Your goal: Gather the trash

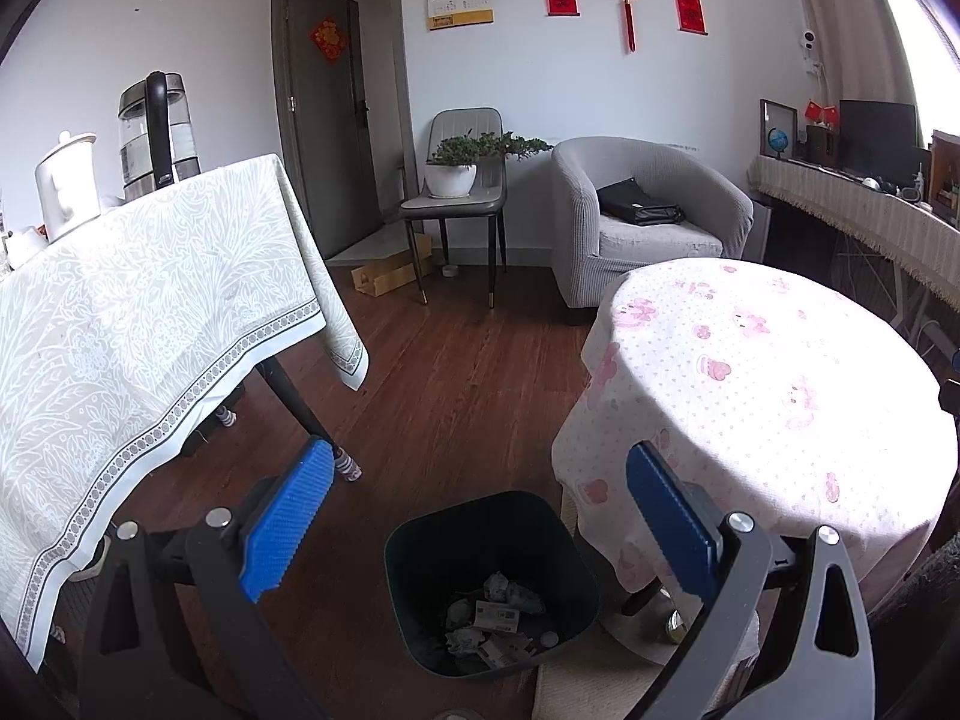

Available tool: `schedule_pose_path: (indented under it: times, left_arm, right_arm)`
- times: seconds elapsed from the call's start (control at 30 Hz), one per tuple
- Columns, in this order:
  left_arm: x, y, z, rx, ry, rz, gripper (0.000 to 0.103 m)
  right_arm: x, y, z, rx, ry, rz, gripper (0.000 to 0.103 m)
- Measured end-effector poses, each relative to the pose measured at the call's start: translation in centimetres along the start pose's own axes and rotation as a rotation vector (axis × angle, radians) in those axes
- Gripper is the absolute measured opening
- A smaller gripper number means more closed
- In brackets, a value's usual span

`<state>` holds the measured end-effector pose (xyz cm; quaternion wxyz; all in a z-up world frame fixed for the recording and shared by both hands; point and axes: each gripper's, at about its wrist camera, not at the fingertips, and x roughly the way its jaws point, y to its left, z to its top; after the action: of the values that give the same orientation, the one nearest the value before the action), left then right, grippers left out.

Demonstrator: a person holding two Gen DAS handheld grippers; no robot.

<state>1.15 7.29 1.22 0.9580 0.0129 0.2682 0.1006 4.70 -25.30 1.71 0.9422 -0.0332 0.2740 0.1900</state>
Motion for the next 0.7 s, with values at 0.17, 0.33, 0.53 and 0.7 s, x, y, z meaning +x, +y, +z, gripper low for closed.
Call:
schedule_pose_path:
  times: [0.17,0.33,0.53,0.7]
  left_arm:
    - [0.0,-0.02,0.01,0.001,0.0,0.0,0.1]
    - [-0.04,-0.12,0.02,0.007,-0.003,0.001,0.1]
    - [-0.06,-0.25,0.01,0.015,-0.006,0.001,0.1]
    - [-0.08,-0.27,-0.01,0.015,-0.007,0.001,0.1]
  right_arm:
    - [0.0,-0.06,0.03,0.001,0.0,0.001,0.099]
    - [-0.01,-0.11,0.05,-0.001,-0.001,0.001,0.099]
    - [-0.04,-0.04,-0.04,-0.002,-0.003,0.0,0.099]
    - [-0.04,0.01,-0.03,-0.002,-0.003,0.0,0.099]
